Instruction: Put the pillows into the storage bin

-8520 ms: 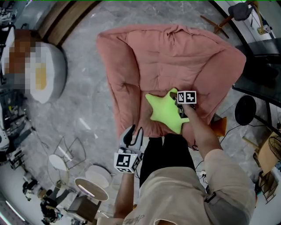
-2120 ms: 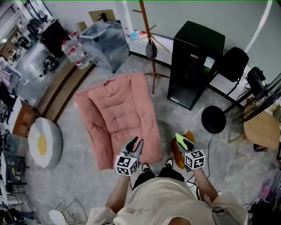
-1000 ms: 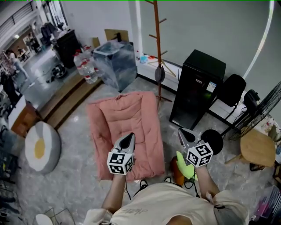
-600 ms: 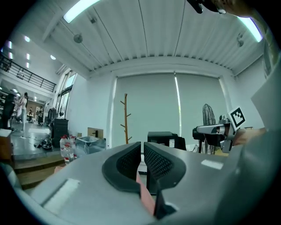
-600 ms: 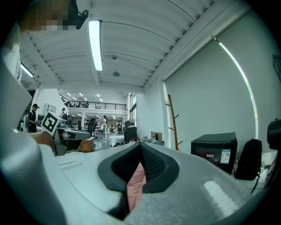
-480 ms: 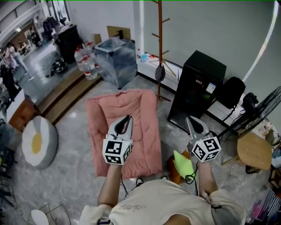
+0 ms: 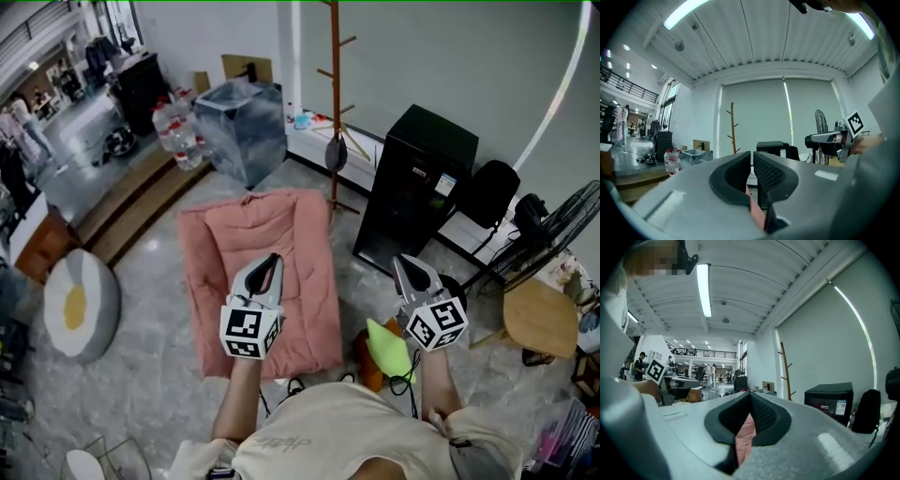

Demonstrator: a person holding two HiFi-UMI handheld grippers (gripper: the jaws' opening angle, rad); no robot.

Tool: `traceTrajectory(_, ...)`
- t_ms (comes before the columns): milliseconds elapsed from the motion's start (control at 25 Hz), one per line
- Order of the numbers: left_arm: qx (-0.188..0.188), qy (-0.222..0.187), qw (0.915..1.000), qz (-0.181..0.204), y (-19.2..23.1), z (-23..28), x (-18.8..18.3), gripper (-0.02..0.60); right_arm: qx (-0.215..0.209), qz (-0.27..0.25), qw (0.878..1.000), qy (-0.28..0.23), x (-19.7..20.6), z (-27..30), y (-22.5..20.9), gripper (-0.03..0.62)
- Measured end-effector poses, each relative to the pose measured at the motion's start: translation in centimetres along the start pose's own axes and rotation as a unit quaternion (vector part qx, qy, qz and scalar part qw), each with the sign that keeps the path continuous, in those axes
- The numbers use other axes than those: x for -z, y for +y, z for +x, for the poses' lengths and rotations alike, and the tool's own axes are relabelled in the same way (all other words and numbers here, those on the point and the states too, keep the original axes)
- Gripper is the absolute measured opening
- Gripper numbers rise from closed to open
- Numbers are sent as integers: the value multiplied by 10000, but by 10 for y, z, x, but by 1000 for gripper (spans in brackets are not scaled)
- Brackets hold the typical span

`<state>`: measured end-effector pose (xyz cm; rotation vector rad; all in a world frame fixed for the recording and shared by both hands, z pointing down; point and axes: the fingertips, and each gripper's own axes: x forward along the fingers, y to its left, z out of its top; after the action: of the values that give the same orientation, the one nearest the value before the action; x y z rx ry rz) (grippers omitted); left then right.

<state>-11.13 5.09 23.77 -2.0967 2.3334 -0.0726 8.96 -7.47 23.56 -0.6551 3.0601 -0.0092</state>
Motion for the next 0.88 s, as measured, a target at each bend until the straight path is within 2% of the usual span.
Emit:
traceTrajectory(280, 23, 14, 9999, 123, -4, -4, 0, 17, 9, 21, 9999, -124, -4, -10, -1, 1)
traceTrajectory(880, 218, -11, 9997, -114, -1, -7, 5, 15, 32, -115, 9999, -63, -6, -17, 14, 2)
